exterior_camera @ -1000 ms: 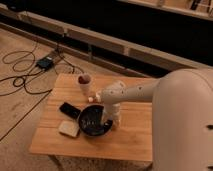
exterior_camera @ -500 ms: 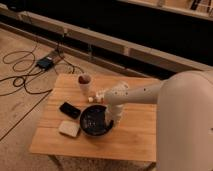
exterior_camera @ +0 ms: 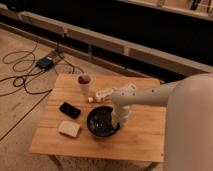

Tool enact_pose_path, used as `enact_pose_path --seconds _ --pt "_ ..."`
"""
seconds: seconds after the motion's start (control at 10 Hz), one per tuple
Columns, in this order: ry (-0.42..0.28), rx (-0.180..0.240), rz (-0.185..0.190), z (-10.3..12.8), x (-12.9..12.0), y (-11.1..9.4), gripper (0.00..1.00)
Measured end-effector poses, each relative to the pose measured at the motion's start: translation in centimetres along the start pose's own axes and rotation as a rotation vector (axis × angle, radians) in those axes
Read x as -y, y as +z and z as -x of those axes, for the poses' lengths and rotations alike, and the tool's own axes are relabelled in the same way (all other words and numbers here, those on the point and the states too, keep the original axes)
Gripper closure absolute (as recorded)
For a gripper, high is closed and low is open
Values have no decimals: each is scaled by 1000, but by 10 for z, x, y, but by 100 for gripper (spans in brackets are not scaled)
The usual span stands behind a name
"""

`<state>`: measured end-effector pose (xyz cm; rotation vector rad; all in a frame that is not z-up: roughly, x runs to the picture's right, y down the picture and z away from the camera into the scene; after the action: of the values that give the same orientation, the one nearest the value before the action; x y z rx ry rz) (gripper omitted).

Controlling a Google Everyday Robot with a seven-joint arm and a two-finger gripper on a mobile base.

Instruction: Drag the ceramic bowl in a circle

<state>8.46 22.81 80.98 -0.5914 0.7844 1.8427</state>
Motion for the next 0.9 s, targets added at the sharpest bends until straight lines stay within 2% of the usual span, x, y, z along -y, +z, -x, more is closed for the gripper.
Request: enact_pose_path --seconds 0.4,0.9 --pt "116 -17 -54 2 52 -5 100" --pt "304 -13 -96 31 120 -7 100"
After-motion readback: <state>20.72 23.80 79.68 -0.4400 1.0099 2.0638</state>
